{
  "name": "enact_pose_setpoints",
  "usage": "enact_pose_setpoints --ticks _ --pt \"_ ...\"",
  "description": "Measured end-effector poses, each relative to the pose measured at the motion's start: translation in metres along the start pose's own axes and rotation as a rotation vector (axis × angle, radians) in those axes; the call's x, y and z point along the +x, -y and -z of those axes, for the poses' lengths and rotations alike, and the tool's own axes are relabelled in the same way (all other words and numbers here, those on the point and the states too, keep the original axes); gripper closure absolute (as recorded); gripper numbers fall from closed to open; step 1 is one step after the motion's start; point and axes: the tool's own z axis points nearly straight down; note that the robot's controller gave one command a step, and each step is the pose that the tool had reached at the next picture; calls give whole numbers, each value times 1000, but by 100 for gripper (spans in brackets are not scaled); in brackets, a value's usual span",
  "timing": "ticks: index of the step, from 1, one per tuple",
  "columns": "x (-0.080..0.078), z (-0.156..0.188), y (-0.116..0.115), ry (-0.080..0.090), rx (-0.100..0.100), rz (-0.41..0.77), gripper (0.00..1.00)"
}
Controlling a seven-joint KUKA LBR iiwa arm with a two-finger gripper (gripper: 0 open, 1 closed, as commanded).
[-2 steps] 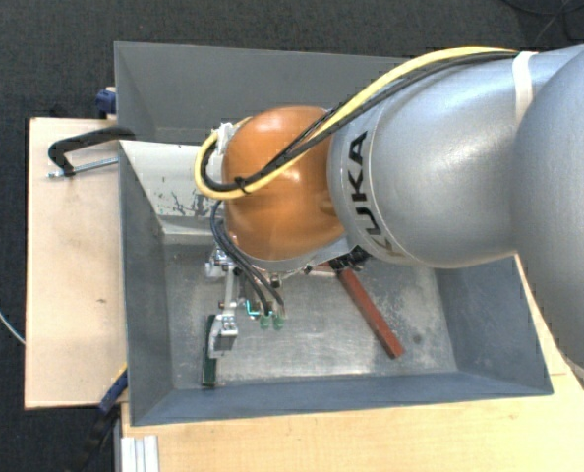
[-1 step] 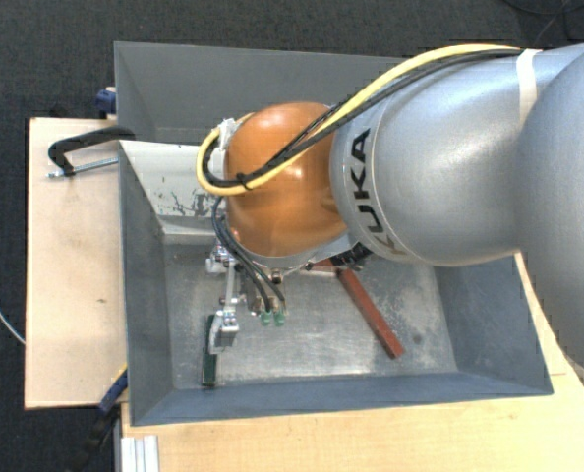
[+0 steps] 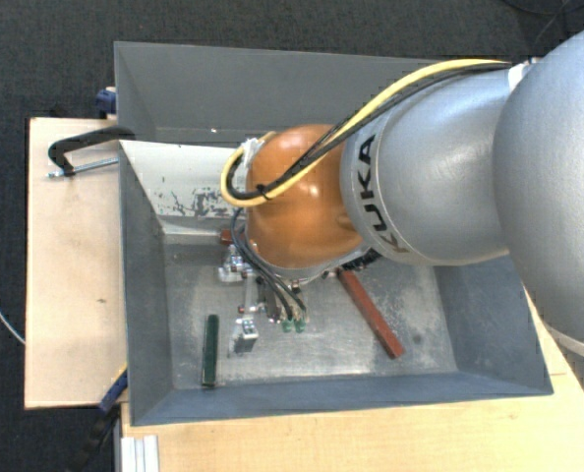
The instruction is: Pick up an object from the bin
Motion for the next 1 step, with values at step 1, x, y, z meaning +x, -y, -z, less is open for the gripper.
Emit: enact_pose_setpoints --ticks 1 --pt "-12 -68 22 -1 2 128 0"
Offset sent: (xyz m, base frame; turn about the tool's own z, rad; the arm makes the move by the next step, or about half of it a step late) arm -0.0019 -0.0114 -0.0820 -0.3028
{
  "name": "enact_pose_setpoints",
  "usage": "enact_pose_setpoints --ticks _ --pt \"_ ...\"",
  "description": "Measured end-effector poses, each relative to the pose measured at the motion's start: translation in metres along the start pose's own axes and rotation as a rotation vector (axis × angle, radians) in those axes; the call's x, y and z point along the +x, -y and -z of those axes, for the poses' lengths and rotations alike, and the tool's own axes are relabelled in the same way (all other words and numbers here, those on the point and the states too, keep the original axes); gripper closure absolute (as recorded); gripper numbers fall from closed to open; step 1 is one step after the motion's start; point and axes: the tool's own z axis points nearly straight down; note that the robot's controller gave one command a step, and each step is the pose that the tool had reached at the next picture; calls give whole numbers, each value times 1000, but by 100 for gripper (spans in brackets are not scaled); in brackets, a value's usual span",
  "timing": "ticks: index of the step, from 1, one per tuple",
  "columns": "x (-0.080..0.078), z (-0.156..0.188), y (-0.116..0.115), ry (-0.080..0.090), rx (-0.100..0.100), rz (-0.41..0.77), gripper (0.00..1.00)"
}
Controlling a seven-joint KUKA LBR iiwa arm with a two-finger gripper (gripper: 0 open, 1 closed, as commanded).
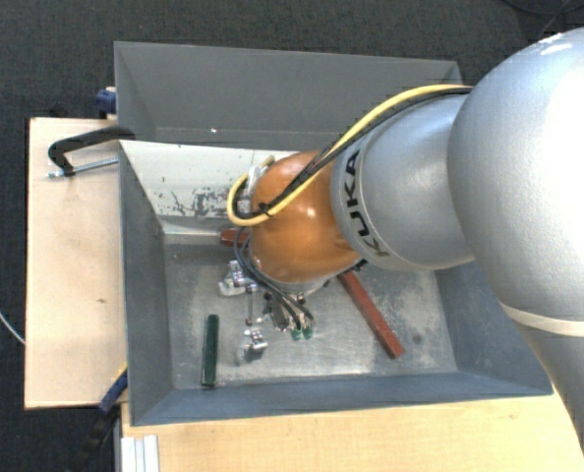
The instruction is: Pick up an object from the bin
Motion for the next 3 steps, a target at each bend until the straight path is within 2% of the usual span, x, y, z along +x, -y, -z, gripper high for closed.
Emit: enact_pose_setpoints --ticks 1,2,3 --pt "-1 -6 1 0 -1 15 0" --pt "6 -9 -32 -10 4 439 100" --pt "5 -9 -33 -8 2 440 100"
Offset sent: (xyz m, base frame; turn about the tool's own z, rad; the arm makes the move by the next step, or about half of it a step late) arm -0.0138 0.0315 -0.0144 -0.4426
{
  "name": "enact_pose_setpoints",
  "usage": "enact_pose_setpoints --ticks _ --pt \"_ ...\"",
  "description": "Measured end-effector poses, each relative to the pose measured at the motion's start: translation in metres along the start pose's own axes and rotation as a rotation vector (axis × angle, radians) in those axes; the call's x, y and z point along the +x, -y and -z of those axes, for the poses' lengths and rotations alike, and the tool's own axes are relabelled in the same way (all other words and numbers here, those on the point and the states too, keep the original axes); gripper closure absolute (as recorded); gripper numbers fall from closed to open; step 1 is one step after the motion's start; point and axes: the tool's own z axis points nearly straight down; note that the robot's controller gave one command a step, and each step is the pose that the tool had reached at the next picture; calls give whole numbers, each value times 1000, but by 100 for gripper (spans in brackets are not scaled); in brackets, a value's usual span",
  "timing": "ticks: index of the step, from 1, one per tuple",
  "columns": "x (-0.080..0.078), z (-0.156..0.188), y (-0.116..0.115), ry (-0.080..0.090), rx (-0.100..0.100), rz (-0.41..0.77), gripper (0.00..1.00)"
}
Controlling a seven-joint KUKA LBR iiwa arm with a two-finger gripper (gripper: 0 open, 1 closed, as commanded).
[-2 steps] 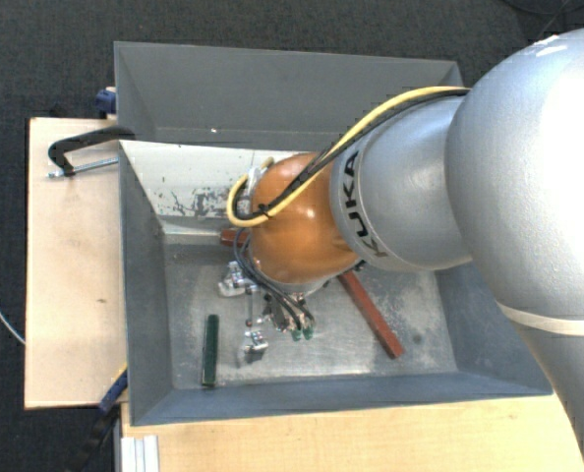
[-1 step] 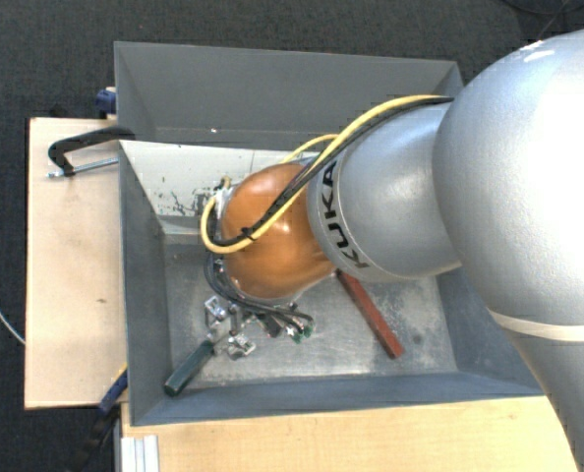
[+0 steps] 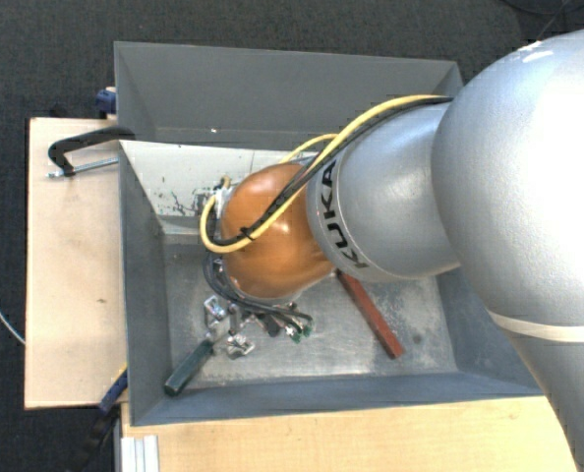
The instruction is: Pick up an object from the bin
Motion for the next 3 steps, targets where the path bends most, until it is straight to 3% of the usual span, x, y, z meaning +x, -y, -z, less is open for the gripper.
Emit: enact_pose_setpoints --ticks 1,2,3 --pt "19 29 25 1 -7 -46 100" --pt "2 59 10 10 -4 -95 0" --pt "2 60 9 10 -4 -96 0"
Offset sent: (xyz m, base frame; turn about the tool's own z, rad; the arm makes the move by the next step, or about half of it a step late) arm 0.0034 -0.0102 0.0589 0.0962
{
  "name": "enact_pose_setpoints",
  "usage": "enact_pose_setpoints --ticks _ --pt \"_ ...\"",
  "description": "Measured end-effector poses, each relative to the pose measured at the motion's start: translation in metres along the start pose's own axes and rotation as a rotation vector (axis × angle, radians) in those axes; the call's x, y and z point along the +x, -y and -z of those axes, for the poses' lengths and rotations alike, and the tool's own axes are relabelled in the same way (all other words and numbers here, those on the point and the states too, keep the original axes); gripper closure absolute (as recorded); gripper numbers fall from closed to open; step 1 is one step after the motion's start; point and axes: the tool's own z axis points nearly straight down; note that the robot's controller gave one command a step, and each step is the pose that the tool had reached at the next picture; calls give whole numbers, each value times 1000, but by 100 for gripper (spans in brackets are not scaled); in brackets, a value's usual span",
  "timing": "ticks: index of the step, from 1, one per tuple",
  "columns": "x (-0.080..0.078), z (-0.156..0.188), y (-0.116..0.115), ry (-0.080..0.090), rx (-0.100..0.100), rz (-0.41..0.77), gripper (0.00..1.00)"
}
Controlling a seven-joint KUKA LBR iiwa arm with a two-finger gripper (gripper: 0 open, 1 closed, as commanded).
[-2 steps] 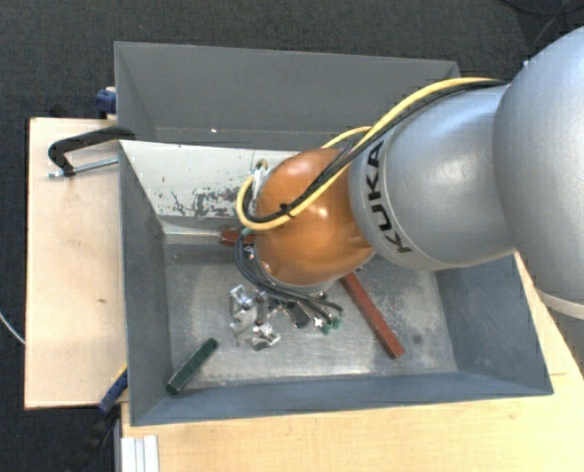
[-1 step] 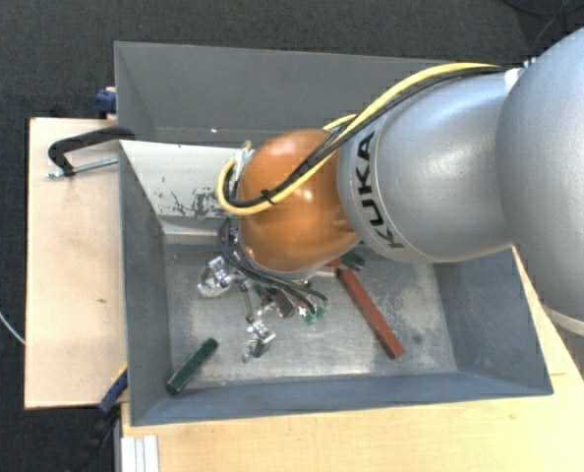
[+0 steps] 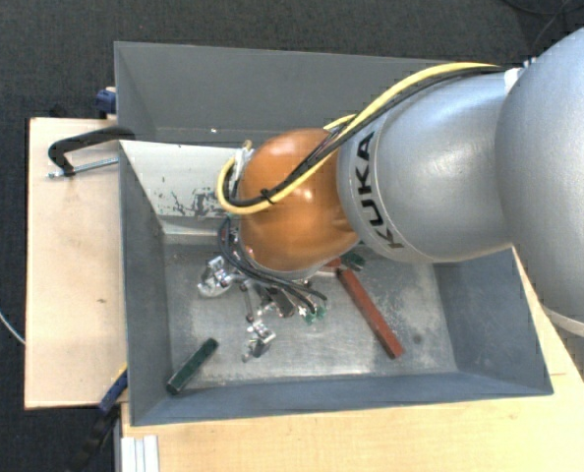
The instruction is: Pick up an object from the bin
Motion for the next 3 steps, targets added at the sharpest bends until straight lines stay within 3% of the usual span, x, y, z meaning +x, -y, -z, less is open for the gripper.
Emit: enact_pose_setpoints --ticks 1,2,3 --pt "-12 -60 -24 -14 2 230 100" --pt "-12 -60 -24 -14 2 230 100" --pt "2 88 -19 1 1 211 100"
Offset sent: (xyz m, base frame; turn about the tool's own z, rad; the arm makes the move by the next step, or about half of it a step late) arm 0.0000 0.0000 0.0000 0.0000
